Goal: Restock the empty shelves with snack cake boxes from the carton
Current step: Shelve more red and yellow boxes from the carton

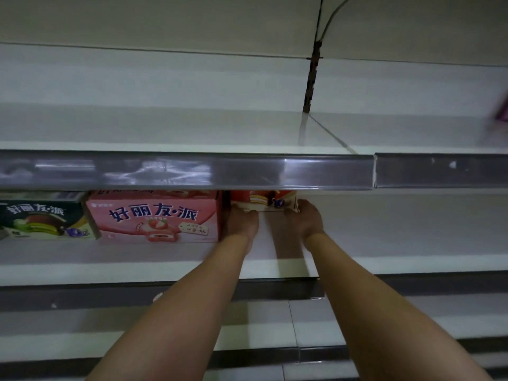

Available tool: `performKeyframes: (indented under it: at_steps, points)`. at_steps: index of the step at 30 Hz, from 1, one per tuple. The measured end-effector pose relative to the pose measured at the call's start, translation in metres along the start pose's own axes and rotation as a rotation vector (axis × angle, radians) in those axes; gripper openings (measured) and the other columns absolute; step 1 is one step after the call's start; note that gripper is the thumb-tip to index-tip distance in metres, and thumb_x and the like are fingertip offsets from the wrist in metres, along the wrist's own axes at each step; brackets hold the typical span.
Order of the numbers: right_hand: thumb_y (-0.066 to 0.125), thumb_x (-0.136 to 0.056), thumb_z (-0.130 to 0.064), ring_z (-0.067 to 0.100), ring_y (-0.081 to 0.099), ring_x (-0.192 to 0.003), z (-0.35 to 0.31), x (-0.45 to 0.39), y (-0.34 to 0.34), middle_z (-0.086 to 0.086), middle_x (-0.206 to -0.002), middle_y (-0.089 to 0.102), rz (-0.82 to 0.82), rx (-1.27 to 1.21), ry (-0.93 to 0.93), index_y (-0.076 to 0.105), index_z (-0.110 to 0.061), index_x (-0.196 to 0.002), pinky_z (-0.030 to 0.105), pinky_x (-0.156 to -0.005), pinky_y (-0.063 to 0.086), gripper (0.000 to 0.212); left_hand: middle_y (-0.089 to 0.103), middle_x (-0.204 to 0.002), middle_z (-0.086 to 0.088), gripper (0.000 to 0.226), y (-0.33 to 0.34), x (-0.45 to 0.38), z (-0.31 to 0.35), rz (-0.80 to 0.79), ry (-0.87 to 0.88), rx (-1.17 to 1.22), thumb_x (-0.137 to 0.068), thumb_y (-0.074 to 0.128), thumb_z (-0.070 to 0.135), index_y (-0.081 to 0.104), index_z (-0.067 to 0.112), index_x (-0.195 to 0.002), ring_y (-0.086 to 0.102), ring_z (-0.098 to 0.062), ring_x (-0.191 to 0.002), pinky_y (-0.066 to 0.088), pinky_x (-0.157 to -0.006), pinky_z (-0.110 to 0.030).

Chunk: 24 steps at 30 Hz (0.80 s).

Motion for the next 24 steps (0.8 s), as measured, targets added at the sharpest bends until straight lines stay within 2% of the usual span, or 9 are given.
performKeyframes:
  at_steps: [3, 7, 12, 18, 22, 24]
  points:
    - [0.048, -0.097, -0.022, 0.03, 0.049, -0.123, 0.001, 0.015, -0.007, 0.014, -0.135, 0.053, -0.04, 0.051, 0.001, 0.052, -0.005, -0.131, 0.028, -0.095, 0.038, 0.038, 0.056, -0.123, -0.014, 0.031, -0.008, 0.02, 0.009, 0.011, 0.055, -0.13, -0.095, 0.044, 0.01, 0.051, 0.007, -0.125, 0.053, -0.025, -0.098, 0.042, -0.078, -0.03]
    - [0.048, -0.096, -0.029, 0.03, 0.05, -0.123, -0.002, 0.037, -0.006, 0.011, -0.137, 0.053, -0.121, 0.057, -0.04, 0.052, -0.009, -0.131, 0.032, -0.097, 0.039, 0.04, 0.053, -0.132, -0.016, 0.039, -0.026, 0.057, 0.012, 0.028, 0.084, -0.24, -0.096, 0.043, 0.013, 0.047, 0.008, -0.134, 0.053, -0.034, -0.116, 0.044, -0.093, -0.034]
    - [0.049, -0.096, -0.036, 0.027, 0.044, -0.131, -0.016, 0.086, 0.013, 0.008, -0.146, 0.044, -0.275, 0.097, -0.149, 0.041, -0.011, -0.142, 0.03, -0.104, 0.034, 0.054, 0.061, -0.125, -0.015, 0.034, -0.084, 0.122, 0.002, 0.198, 0.127, -0.384, -0.094, 0.049, 0.014, 0.056, 0.007, -0.126, 0.055, -0.033, -0.116, 0.044, -0.095, -0.032]
    - [0.049, -0.097, -0.036, 0.026, 0.042, -0.133, -0.039, 0.167, 0.05, 0.008, -0.146, 0.044, -0.465, 0.124, -0.343, 0.04, -0.01, -0.143, 0.032, -0.106, 0.033, 0.054, 0.061, -0.124, -0.015, 0.031, -0.174, 0.203, -0.046, 0.41, -0.028, -0.427, -0.096, 0.049, 0.017, 0.057, 0.008, -0.125, 0.055, -0.032, -0.115, 0.043, -0.092, -0.032]
    - [0.051, -0.095, -0.038, 0.028, 0.048, -0.128, -0.048, 0.222, 0.087, 0.009, -0.141, 0.05, -0.568, 0.168, -0.407, 0.047, -0.01, -0.138, 0.034, -0.103, 0.039, 0.051, 0.06, -0.127, -0.014, 0.033, -0.239, 0.263, -0.095, 0.552, -0.149, -0.399, -0.095, 0.048, 0.014, 0.056, 0.006, -0.127, 0.054, -0.031, -0.117, 0.042, -0.097, -0.032]
    - [0.051, -0.095, -0.037, 0.029, 0.049, -0.126, -0.046, 0.256, 0.114, 0.011, -0.139, 0.052, -0.661, 0.201, -0.422, 0.048, -0.008, -0.137, 0.034, -0.103, 0.039, 0.051, 0.06, -0.125, -0.013, 0.032, -0.274, 0.298, -0.122, 0.616, -0.245, -0.382, -0.097, 0.046, 0.014, 0.056, 0.007, -0.127, 0.056, -0.031, -0.111, 0.044, -0.093, -0.032]
Point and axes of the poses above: each hand's wrist, its own x-axis away from the middle knuckle, its own y-axis out of the palm, z = x × y, the point moved 7 cm from there along -x, towards the middle knuckle
